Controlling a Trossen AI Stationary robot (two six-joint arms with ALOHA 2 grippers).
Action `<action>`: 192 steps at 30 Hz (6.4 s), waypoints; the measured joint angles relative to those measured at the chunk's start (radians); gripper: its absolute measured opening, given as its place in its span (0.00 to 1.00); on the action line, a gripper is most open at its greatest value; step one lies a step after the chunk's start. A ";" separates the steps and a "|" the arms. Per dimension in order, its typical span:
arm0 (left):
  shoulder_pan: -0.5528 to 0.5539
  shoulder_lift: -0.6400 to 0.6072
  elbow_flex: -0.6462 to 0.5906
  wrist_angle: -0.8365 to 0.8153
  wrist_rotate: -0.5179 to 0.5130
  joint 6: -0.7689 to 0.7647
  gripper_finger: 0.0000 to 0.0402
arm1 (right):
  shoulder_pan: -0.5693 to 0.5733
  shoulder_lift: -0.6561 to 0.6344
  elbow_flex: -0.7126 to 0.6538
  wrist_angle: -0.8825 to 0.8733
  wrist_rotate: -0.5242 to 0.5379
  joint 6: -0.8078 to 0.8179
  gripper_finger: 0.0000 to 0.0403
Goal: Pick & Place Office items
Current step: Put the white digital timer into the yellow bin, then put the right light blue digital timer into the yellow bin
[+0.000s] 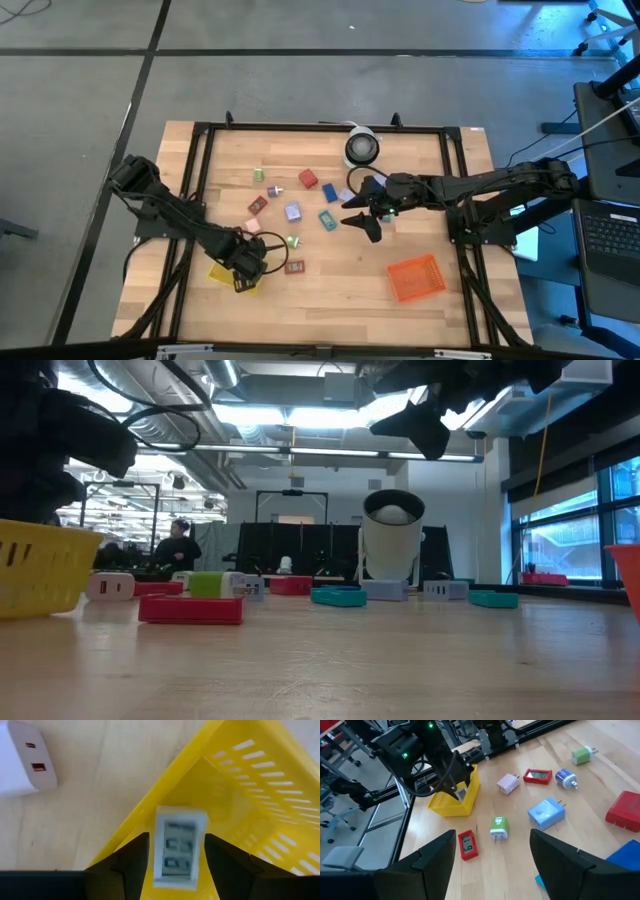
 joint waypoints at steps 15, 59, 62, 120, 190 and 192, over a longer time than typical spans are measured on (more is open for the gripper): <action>0.117 -0.028 0.000 -0.110 -0.136 0.051 0.53 | -0.001 -0.008 0.000 -0.069 0.143 0.080 0.63; 0.354 -0.458 0.190 0.191 -0.950 0.732 0.53 | -0.063 0.098 0.274 -1.123 0.346 0.617 0.67; 0.359 -0.458 0.190 0.191 -0.960 0.734 0.53 | -0.066 0.154 0.274 -1.129 0.338 0.614 0.67; 0.362 -0.458 0.189 0.010 -1.132 0.659 0.53 | -0.108 0.200 0.138 -1.020 0.352 0.871 0.68; 0.363 -0.457 0.189 -0.024 -1.062 0.659 0.53 | -0.004 0.370 0.037 -0.776 0.204 1.019 0.65; 0.363 -0.457 0.189 -0.024 -1.062 0.659 0.53 | -0.004 0.370 0.037 -0.776 0.207 1.018 0.62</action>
